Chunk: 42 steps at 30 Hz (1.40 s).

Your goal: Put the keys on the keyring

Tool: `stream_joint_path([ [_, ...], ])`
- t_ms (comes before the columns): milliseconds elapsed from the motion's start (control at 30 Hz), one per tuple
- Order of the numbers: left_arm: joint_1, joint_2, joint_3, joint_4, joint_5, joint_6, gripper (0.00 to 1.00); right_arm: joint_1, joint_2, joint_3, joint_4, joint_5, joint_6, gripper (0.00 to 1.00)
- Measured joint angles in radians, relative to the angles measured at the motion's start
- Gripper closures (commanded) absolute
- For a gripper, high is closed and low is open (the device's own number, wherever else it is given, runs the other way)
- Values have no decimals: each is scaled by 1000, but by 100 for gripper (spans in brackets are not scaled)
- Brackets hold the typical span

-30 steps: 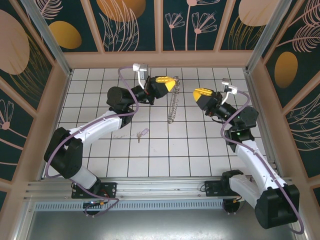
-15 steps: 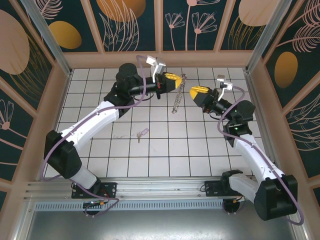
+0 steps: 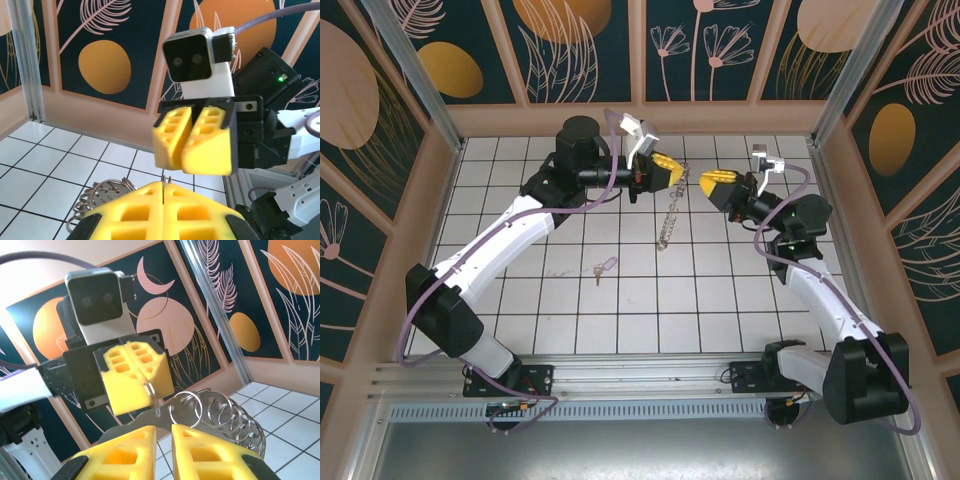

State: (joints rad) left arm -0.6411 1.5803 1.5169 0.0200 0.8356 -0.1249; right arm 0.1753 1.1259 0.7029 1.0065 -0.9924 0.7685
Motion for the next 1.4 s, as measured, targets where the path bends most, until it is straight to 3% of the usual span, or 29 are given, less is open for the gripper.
stream_joint_path([
  [300, 0, 7, -2, 35, 31, -56, 100, 0, 64, -1, 260, 42, 199, 84],
  [500, 0, 8, -19, 95, 45, -108, 100, 5, 101, -14, 391, 71, 298, 76],
  [1400, 0, 21, -53, 245, 70, -247, 100, 98, 165, -18, 441, 106, 311, 77],
])
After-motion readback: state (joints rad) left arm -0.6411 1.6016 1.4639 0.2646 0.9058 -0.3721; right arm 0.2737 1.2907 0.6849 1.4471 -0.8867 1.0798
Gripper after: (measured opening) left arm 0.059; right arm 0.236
